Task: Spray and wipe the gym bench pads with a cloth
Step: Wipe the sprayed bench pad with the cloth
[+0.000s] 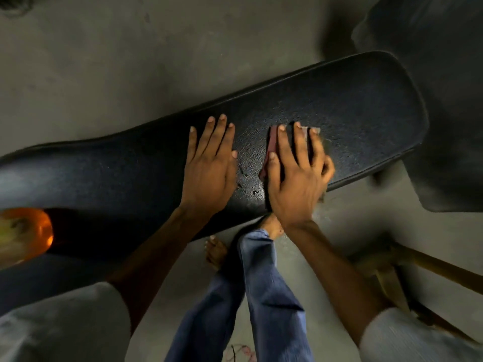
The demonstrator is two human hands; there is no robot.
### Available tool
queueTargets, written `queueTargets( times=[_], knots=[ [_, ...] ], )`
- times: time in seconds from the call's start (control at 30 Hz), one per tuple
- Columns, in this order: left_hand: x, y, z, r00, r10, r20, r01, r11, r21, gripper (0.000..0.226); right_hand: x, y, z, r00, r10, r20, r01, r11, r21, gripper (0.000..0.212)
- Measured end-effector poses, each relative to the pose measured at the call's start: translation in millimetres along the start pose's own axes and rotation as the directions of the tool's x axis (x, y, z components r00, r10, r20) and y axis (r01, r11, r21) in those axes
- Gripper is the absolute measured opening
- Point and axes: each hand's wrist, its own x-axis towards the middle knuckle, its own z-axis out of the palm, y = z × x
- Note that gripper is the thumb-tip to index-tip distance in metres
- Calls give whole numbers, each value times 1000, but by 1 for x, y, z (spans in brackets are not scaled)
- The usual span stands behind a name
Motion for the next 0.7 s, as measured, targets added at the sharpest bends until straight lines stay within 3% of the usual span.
queueTargets(
  times=[0.17,0.3,0.47,0.6,0.7],
  knots=[
    [-9,-13,-17,995,-92,-32,86,985,-147,57,-41,-46,15,964,-254,78,252,967,38,53],
    [-28,-30,-19,994,-108,11,108,991,-77,57,-69,-40,14,928,-355,109,344,933,110,53],
    [-30,-33,-16,992,-119,-31,115,986,-118,54,-64,-50,10,929,-350,117,334,932,140,54],
    [-44,-12,-24,967,-192,-165,157,966,-203,52,-58,-48,-6,945,-319,71,269,882,386,53],
    [-66,21,-12,970,-116,-213,68,973,-219,51,-42,-24,-19,977,-214,-23,203,880,431,52]
  ],
)
